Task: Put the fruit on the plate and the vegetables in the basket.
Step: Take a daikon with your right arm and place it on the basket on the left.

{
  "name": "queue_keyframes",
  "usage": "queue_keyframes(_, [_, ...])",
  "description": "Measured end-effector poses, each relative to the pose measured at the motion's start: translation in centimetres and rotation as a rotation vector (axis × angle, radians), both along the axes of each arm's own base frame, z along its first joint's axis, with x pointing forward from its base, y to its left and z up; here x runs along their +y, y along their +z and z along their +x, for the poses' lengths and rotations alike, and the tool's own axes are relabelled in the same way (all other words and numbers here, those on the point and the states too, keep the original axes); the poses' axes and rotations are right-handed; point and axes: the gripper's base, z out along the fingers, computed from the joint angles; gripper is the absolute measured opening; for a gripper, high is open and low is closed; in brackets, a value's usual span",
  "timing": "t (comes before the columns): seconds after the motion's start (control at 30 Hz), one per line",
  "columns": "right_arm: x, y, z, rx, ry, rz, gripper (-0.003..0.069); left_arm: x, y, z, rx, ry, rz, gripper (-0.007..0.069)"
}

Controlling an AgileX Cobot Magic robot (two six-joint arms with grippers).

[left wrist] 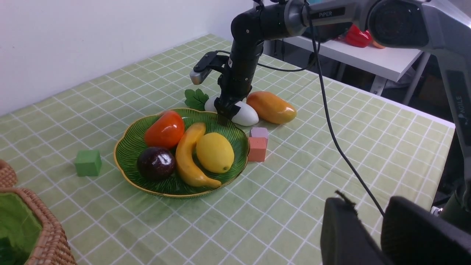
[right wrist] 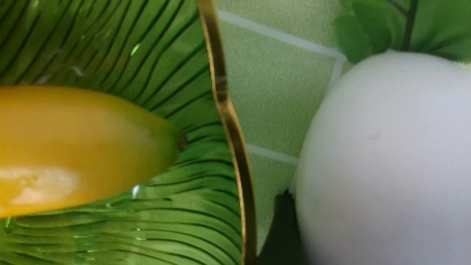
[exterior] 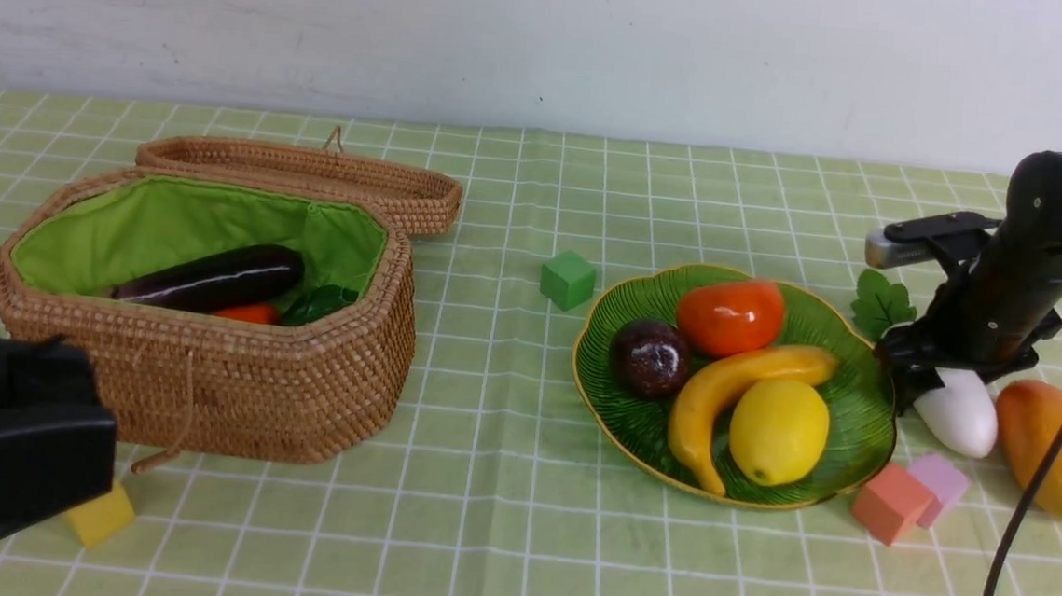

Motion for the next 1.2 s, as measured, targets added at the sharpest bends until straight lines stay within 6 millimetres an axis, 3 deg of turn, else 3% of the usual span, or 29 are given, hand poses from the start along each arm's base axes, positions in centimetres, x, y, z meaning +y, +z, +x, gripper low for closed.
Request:
queue_keyframes(0.17, [0.1,1.0,-0.1,-0.024,0.003,0.000,0.0526,0.0,0.0,0.0,0.000,0.000,-0.001,0.0165])
queue_keyframes(0.33, [0.1,3.5,-0.5,-0.074,0.006,-0.010,0.0526,0.0,0.0,0.0,0.002,-0.002,-0.004,0.0165])
queue_keyframes(0.6, [0.0,10.6,-3.4,-0.129,-0.046,-0.006,0.0526,0.0,0.0,0.0,0.002,-0.002,-0.004,0.0165])
queue_keyframes(0.73, [1.5,14.9,-5.9,-0.157,-0.079,0.081,0.0526,0.1,0.0,0.1,-0.014,0.016,0.016,0.0165])
queue_keyframes(0.8, [2.9,16.2,-6.7,-0.171,-0.062,0.130,0.0526,0.2,-0.1,0.3,-0.019,0.034,0.026,0.0165])
queue_keyframes(0.87, [7.2,18.5,-8.4,-0.209,0.030,0.232,0.0526,0.7,-0.2,0.7,-0.014,0.103,0.040,0.0165])
queue_keyframes(0.93, [10.7,19.7,-9.5,-0.241,0.127,0.303,0.0526,1.1,-0.2,1.1,-0.012,0.162,0.047,0.0165])
queue_keyframes(1.2, [24.8,21.1,-13.1,-0.458,0.503,0.570,0.0526,2.7,-0.1,2.4,0.007,0.407,0.015,0.0165])
